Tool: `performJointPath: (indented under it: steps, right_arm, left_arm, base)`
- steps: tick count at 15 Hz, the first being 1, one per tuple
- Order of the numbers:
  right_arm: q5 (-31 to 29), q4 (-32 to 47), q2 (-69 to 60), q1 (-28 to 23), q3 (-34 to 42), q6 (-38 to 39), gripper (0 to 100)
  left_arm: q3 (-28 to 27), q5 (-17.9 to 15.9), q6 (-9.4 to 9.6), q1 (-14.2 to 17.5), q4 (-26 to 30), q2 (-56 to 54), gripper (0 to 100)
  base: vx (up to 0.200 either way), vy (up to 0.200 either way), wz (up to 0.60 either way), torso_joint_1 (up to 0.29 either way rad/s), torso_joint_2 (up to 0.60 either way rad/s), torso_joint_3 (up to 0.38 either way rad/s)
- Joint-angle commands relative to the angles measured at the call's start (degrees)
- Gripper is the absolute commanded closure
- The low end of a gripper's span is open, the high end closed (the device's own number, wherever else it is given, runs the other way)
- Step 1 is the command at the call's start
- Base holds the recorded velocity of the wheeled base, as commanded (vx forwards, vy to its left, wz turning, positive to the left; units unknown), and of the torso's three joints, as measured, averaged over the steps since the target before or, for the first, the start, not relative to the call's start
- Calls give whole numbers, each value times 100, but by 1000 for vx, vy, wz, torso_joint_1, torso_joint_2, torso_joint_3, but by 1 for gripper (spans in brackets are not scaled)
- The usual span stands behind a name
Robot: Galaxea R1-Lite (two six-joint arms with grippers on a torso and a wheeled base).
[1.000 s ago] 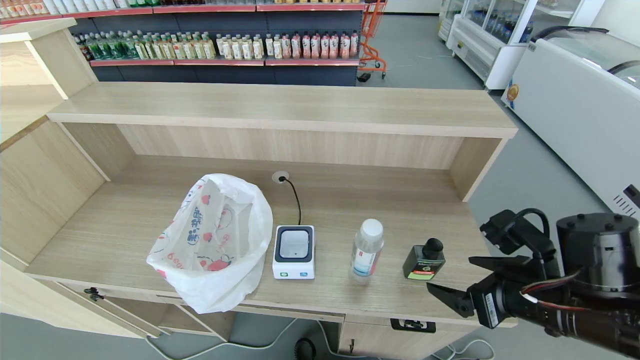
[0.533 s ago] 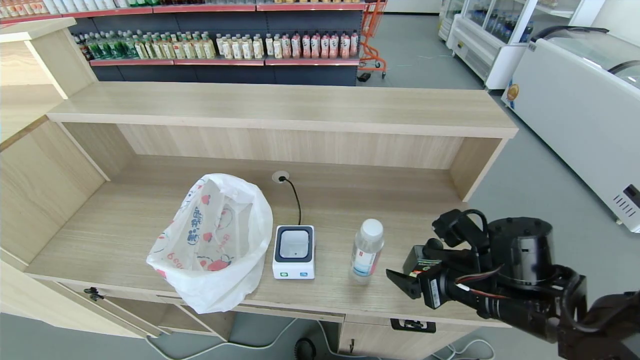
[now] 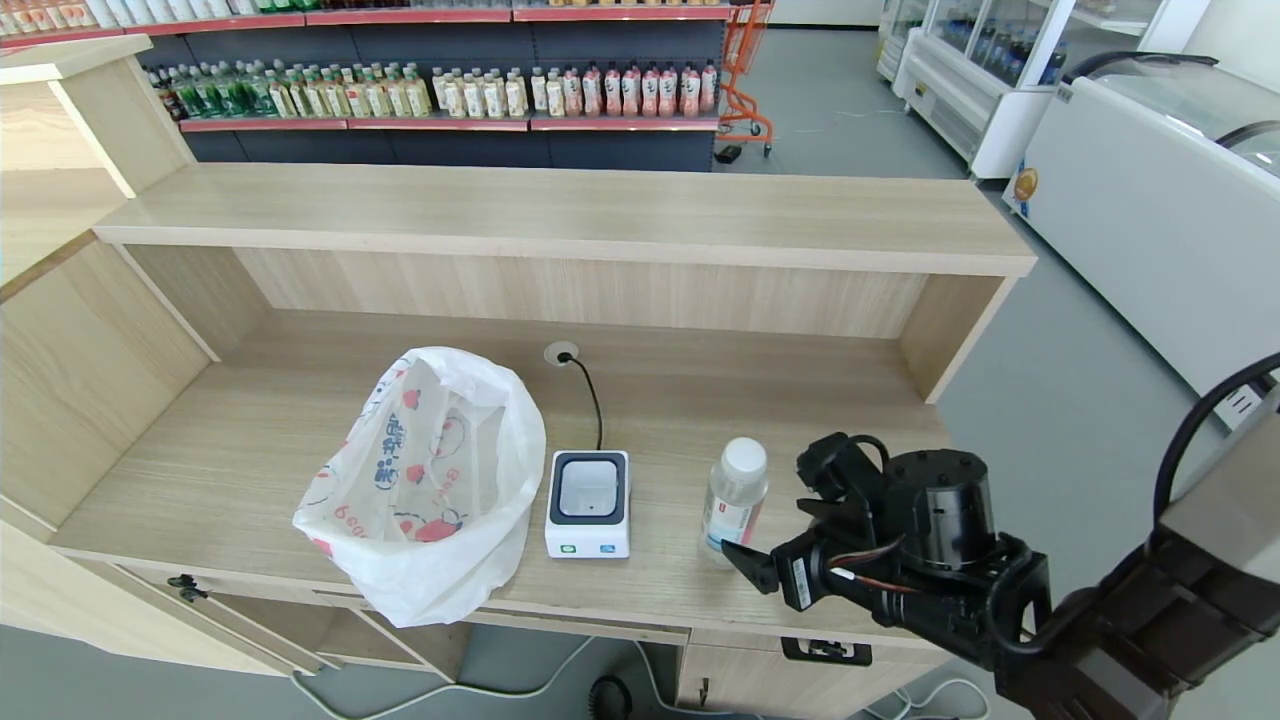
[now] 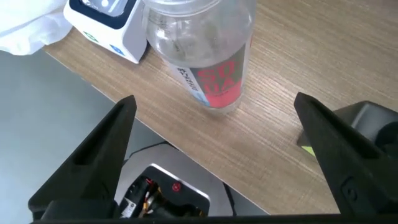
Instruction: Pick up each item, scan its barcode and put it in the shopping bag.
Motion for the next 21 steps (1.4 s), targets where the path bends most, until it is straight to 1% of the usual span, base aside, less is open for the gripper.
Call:
performJointPath:
  steps: [1, 5, 8, 11, 17, 21]
  right_arm:
    - [-2, 9, 194, 4, -212, -6, 0]
    - [-2, -53, 492, 13, -476, -85, 0]
    - [24, -308, 738, 13, -739, -94, 0]
    - [24, -316, 1002, 13, -1108, -287, 0]
    - [68, -308, 1327, 22, -1522, -278, 0]
    - [226, -316, 1529, 48, -1759, -278, 0]
  left_arm:
    - [0, -4, -1, 0, 0, -2, 0]
    - [0, 5, -1, 0, 0, -2, 0]
    - [0, -4, -1, 0, 0, -2, 0]
    - [0, -4, -1, 0, 0, 6, 0]
    - [0, -4, -1, 0, 0, -2, 0]
    - [0, 5, -1, 0, 0, -2, 0]
  base:
    - [0, 0, 0, 0, 0, 0]
    - [0, 0, 0, 0, 0, 0]
    - [0, 0, 0, 0, 0, 0]
    - [0, 0, 0, 0, 0, 0]
    - [0, 0, 0, 0, 0, 0]
    - [0, 0, 0, 0, 0, 0]
